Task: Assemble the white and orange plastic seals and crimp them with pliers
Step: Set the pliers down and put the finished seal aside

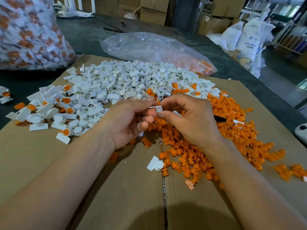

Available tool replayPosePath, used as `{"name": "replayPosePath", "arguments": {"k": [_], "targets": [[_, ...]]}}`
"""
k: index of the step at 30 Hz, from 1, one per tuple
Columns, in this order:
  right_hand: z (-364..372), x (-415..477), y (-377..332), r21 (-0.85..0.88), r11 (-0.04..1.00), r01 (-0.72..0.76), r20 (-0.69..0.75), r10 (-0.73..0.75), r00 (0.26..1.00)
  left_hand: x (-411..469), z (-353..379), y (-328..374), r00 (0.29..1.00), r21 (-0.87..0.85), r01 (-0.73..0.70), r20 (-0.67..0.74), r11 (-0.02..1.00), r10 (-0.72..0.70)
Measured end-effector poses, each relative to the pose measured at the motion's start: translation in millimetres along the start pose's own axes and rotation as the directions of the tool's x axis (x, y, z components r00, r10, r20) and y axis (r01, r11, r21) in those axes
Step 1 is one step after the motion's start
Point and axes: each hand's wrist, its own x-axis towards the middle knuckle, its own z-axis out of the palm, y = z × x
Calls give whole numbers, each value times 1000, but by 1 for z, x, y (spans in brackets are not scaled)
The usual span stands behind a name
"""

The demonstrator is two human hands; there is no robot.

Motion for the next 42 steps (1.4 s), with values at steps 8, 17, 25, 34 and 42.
{"name": "replayPosePath", "arguments": {"k": [8,17,25,34,42], "targets": [[-1,0,-2,-25,1000,1,13,-1,1000,1,-2,0,1000,2,-10,-15,1000,10],[-15,4,7,-116,975,-190,-49,186,981,9,-15,10,939,-279,-314,-230,908,254],[-35,9,28,-486,794,-366,70,452,889,8,-39,28,809,-550,-579,-482,602,337],[-45,9,18,-673,669,-315,325,650,687,22,-85,30,770,-621,-638,-518,455,372],[-42,8,27,-733,632,-250,324,648,690,22,-79,31,782,-600,-615,-551,511,293]]}}
